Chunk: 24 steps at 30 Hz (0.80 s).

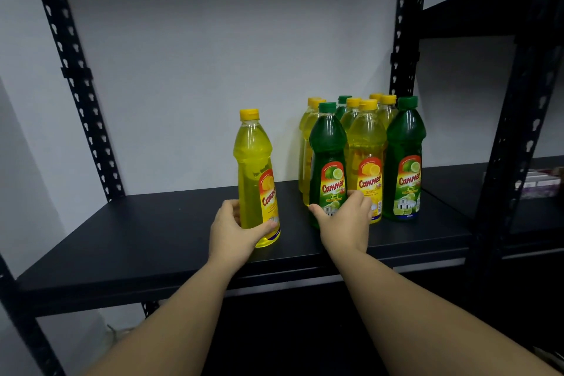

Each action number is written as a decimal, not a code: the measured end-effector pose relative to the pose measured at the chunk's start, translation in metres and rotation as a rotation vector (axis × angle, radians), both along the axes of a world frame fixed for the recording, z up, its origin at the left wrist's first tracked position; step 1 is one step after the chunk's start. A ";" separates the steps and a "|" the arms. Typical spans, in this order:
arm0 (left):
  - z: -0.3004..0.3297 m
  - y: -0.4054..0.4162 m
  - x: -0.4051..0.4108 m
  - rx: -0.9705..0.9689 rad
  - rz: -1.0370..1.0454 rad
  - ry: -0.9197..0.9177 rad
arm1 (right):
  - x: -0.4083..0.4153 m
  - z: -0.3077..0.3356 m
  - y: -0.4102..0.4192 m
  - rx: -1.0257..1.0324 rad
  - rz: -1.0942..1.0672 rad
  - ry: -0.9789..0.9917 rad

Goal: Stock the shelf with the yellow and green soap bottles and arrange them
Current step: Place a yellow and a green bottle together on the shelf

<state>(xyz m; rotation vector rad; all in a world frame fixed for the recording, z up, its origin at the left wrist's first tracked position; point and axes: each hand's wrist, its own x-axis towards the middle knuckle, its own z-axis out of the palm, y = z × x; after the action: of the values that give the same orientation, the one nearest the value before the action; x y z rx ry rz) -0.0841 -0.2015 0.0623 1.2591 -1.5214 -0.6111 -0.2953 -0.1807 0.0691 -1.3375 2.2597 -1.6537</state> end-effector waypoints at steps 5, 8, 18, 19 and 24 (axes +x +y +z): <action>0.002 0.002 -0.001 0.002 -0.027 0.021 | 0.003 0.001 -0.003 0.037 -0.016 0.018; 0.001 0.001 -0.001 0.010 -0.037 0.024 | 0.005 0.003 -0.003 0.066 -0.035 0.025; 0.003 0.003 -0.001 0.000 -0.016 0.025 | 0.004 0.005 -0.010 0.113 -0.044 0.025; 0.003 0.002 -0.001 0.001 -0.019 0.026 | 0.002 0.004 -0.010 0.114 -0.036 0.010; 0.001 0.000 -0.002 0.006 -0.050 0.028 | -0.009 0.000 0.002 0.096 0.033 -0.074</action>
<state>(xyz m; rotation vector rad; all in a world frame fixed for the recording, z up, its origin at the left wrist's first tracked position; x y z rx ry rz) -0.0858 -0.2011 0.0629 1.2157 -1.5326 -0.6635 -0.3045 -0.1789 0.0690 -1.2648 2.2321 -1.5371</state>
